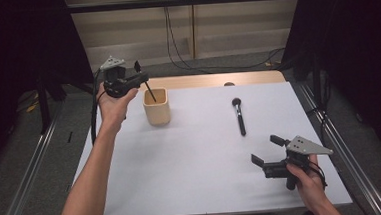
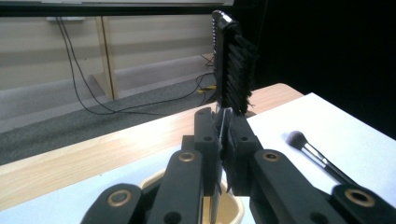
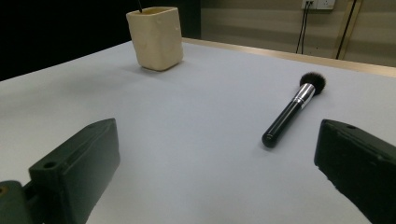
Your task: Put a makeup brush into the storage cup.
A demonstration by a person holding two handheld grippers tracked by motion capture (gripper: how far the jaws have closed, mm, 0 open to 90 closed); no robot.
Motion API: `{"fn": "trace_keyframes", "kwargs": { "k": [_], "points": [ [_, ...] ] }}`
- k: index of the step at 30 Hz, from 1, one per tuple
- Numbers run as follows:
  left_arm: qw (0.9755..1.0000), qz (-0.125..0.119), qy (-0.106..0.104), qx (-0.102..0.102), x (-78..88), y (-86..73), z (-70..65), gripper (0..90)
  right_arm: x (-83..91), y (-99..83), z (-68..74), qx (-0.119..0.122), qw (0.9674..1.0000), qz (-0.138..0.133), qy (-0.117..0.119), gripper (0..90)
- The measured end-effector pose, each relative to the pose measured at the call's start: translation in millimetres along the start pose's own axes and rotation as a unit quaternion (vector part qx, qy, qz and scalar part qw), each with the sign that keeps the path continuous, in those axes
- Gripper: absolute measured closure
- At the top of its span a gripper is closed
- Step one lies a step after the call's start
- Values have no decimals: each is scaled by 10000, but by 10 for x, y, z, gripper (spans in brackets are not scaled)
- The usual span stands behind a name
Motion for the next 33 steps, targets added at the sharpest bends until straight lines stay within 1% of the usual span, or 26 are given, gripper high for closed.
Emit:
{"fn": "trace_keyframes", "kwargs": {
  "k": [3,7,8,12,13,18,20,21,22,23,25,27,31,33],
  "points": [
    [10000,53,26,-35,-20,-15,-1,852,-1,-2,-1,5,10000,6,-2,0],
    [9999,108,45,-10,-51,-52,18,852,2,0,0,1,10000,-9,1,0],
    [9999,98,41,4,-61,-62,14,852,1,0,1,-11,10000,-9,2,0],
    [9998,163,-24,-98,-112,-92,-32,852,-5,-2,-1,7,10000,7,22,0],
    [9998,164,-44,-71,-126,-100,-33,852,-5,-2,0,2,10000,12,25,0],
    [9995,306,37,-74,-175,-162,-3,852,3,-1,5,-4,10000,6,31,0],
    [9997,248,64,-5,-185,-175,-5,852,3,-2,3,7,10000,6,28,0],
    [9996,263,35,-14,-202,-186,-15,852,1,-1,2,21,10000,9,31,0],
    [9994,335,39,-52,-223,-204,-19,851,-2,0,1,23,10000,4,35,0],
    [9992,388,90,-94,-237,-221,-15,851,-3,-1,4,17,10000,8,42,0],
    [9992,381,72,1,-258,-252,-1,851,-3,-1,10,31,10000,12,61,0],
    [9990,434,78,-21,-268,-275,14,851,-3,2,13,32,10000,3,76,0],
    [9990,445,86,25,-274,-319,37,851,-2,-1,11,27,10000,12,79,0],
    [9986,514,103,17,-284,-350,50,851,-3,-1,12,27,10000,15,80,0]
  ]
}}
Point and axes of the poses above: each handheld gripper's, and its own axes: x roughly backward along the jaws, y roughly out of its top, z roughly to its left, the point moved 4 cm from there along -x, roughly forward along the jaws, and after that the axes turned 10 degrees about -y, right-handed, at the moved point
